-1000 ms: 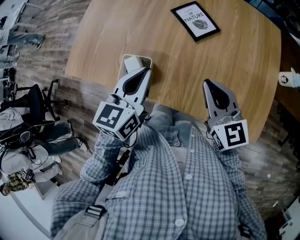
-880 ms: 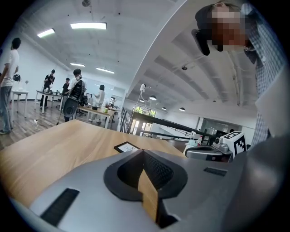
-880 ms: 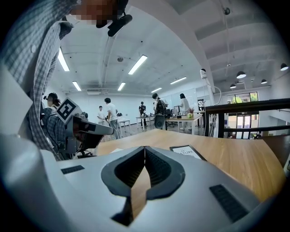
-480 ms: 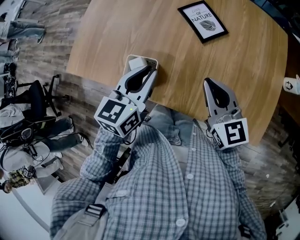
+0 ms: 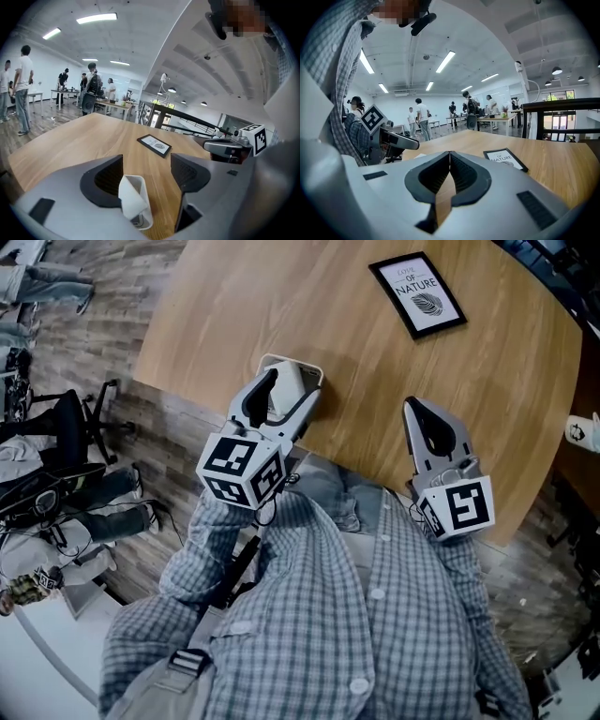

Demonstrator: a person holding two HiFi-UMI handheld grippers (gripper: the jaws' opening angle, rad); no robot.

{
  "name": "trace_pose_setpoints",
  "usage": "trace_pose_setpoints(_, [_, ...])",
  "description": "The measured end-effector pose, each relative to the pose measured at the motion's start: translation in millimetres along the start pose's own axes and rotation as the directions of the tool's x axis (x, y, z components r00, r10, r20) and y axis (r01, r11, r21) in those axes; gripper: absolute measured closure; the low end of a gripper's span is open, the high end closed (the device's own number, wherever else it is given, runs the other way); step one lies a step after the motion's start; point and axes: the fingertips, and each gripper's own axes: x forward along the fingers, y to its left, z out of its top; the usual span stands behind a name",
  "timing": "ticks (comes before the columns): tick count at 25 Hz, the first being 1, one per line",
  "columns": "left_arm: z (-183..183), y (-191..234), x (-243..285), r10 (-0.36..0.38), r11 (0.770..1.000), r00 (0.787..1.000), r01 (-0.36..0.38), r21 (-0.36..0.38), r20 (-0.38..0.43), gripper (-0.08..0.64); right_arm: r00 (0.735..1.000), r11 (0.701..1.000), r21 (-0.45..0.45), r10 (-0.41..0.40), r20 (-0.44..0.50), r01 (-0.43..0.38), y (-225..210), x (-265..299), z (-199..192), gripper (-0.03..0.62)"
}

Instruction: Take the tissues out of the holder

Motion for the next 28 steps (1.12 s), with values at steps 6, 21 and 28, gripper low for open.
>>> trace_pose_setpoints(6, [-27.9, 30.9, 3.2, 0.155, 0.988, 0.982, -0.155, 0.000, -0.107, 0.222, 1.000, 1.000, 0.005, 0.017, -0.014, -0.017, -0.9, 6.5, 0.1, 0.581])
trace_pose_setpoints(21, [-75.3, 52.6, 19.7, 0.276, 0.950, 0.913, -0.306, -0.057, -0.300, 0.216, 0.999, 0.999, 0.032, -0.031, -0.038, 0.032, -23.4, -7.4, -10.4, 0.581])
trace_pose_setpoints(28, [-90.1, 55.4, 26.7, 0.262, 0.934, 0.901, -0.327, -0.142, -0.346, 0.216, 0.998, 0.998, 0.039, -0.041, -0.043, 0.043, -29.9, -10.7, -13.2, 0.581])
